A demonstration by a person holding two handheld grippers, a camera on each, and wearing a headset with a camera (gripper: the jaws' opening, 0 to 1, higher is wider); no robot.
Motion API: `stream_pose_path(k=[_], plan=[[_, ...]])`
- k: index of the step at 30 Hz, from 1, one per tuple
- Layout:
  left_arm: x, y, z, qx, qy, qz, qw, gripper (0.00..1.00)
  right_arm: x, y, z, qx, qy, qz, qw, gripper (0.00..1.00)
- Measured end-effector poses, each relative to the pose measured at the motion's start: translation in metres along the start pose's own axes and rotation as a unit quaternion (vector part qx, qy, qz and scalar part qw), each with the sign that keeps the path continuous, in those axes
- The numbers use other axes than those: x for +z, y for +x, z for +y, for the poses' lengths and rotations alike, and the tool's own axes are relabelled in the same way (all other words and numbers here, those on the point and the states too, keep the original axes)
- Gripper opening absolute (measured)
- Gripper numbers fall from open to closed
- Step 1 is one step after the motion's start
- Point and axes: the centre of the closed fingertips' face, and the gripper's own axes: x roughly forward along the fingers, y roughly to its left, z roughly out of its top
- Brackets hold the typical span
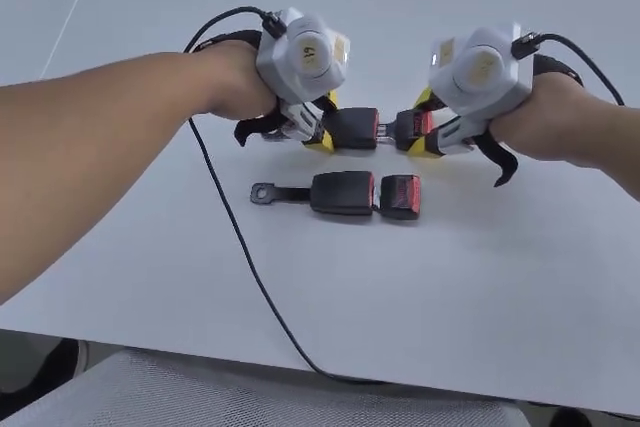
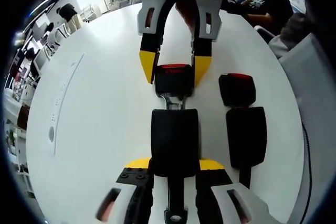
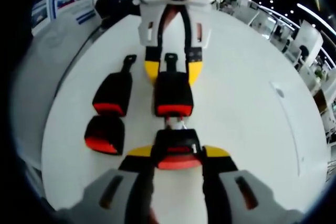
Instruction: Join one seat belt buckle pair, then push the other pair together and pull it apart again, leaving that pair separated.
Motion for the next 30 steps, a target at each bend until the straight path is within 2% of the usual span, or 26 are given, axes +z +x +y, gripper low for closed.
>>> stream_pose_path(k=[6, 13, 25, 30], plan=[[0.0, 0.0, 0.0, 0.002, -0.004, 0.004, 1.0, 0.31, -0.014, -0.007, -0.002, -0.003, 0.008, 0.0, 1.0, 0.34], [0.0, 0.001, 0.0, -0.002, -0.003, 0.01, 0.9999, 0.31, -0.049, -0.029, -0.004, -0.009, 0.019, 0.017, 0.9996, 0.34], [0.002, 0.002, -0.001, -0.003, 0.008, 0.022, 0.9997, 0.31, -0.114, -0.079, -0.001, -0.026, 0.045, 0.057, 0.997, 0.35], [0.002, 0.002, 0.0, 0.001, 0.005, 0.024, 0.9997, 0.31, -0.131, -0.091, 0.002, -0.026, 0.053, 0.068, 0.9959, 0.35]])
